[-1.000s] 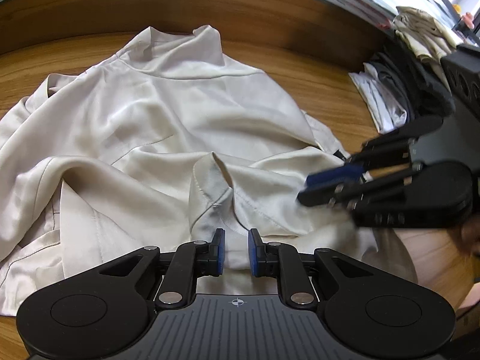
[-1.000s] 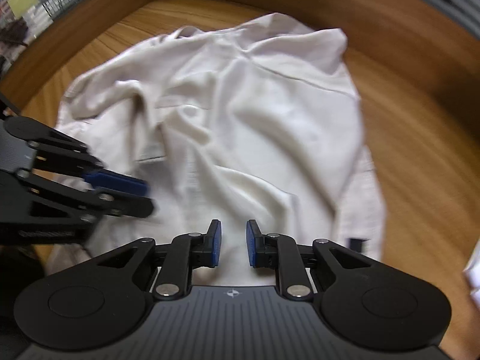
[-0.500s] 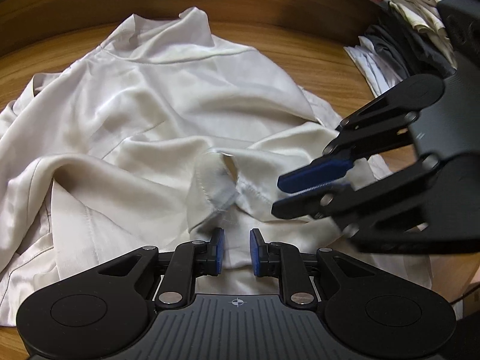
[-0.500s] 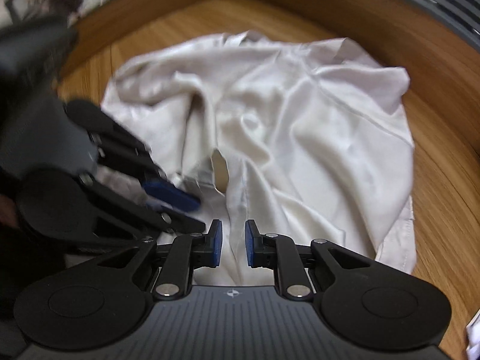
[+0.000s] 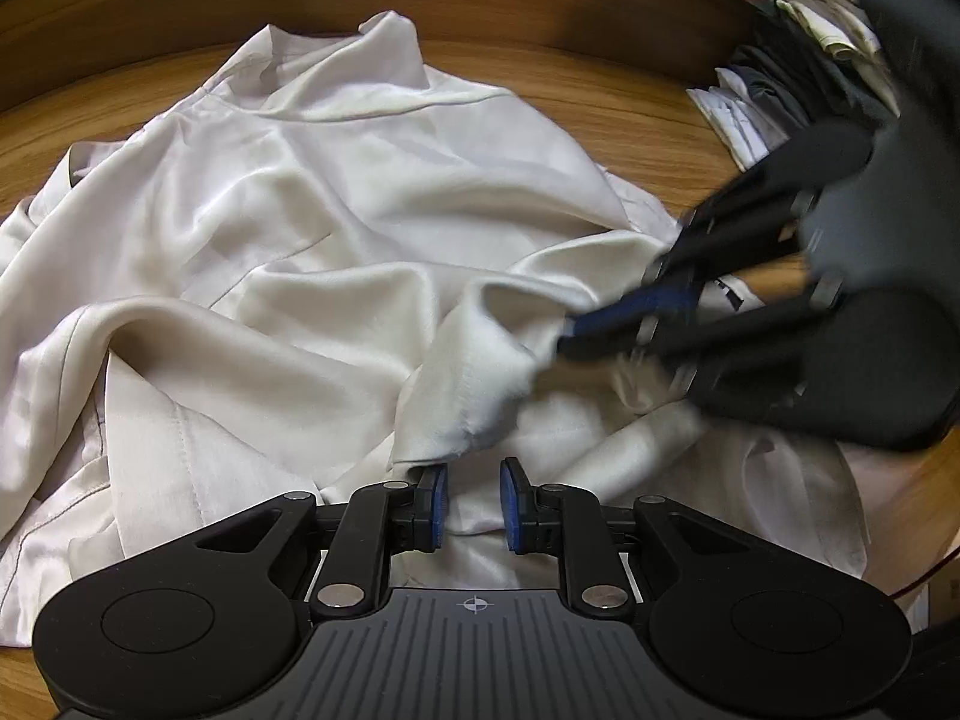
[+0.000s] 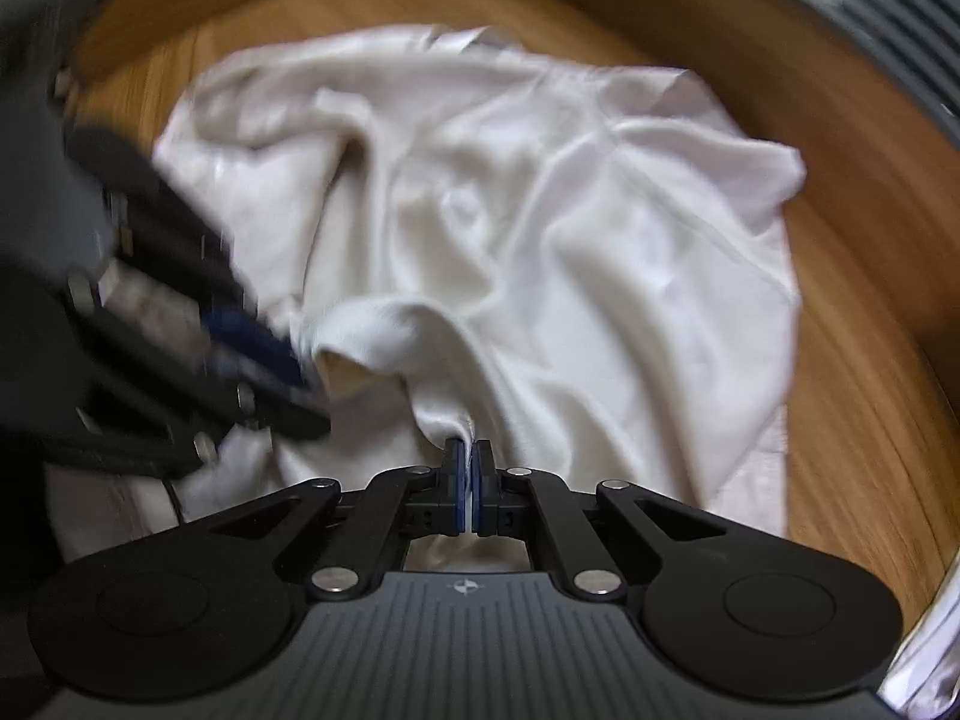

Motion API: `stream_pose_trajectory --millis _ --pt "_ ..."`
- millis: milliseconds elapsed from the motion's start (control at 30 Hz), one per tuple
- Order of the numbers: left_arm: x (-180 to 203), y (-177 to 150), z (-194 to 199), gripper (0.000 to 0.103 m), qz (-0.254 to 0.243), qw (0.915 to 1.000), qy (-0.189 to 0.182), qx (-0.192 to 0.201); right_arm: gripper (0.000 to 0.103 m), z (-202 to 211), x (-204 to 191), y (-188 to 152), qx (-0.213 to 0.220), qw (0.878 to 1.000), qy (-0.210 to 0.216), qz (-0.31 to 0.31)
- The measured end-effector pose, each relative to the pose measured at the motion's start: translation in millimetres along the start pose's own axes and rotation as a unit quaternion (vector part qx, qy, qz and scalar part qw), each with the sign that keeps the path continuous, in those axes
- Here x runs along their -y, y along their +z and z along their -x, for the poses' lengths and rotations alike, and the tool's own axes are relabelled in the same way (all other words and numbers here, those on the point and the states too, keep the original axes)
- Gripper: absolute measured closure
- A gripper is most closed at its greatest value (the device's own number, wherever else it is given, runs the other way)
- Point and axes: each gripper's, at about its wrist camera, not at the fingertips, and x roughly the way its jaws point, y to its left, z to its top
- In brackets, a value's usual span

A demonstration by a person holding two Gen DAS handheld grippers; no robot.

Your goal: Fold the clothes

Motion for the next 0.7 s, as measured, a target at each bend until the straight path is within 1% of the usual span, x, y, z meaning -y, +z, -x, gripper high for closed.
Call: stream_pose_trajectory --millis 67,167,267,333,367,500,700 --pt "2.6 2.0 2.3 0.081 -0.006 1.0000 -0.003 0.004 0.101 20.2 14.3 5.0 0.024 0.999 0.008 -0.040" --pt "7.8 7.5 5.3 0.081 -0.014 0.9997 -0.012 0.014 0.101 49.6 35.4 10.7 0.056 0.994 0.019 -0.095" --pt "13.9 15.3 5.1 0.071 -0.026 0.9992 -0.018 0.026 0.101 73.2 53.1 12.4 0.077 0.988 0.021 -0.131" --pt "15.8 20.1 2.2 0.071 -0.028 0.9991 -0.015 0.030 0.101 83.5 60.5 11.8 0.084 0.986 0.015 -0.145" --pt "16.5 22.5 0.6 0.071 -0.029 0.9990 -0.012 0.031 0.101 85.3 64.1 11.8 0.086 0.985 0.004 -0.149" --pt "16.1 29.5 -1.1 0.071 -0.032 0.9988 0.004 0.038 0.099 72.1 74.9 11.5 0.066 0.986 -0.055 -0.146" --pt "7.9 34.9 -2.9 0.071 -0.027 0.9987 0.023 0.037 0.096 67.1 67.6 10.2 0.065 0.989 -0.048 -0.127"
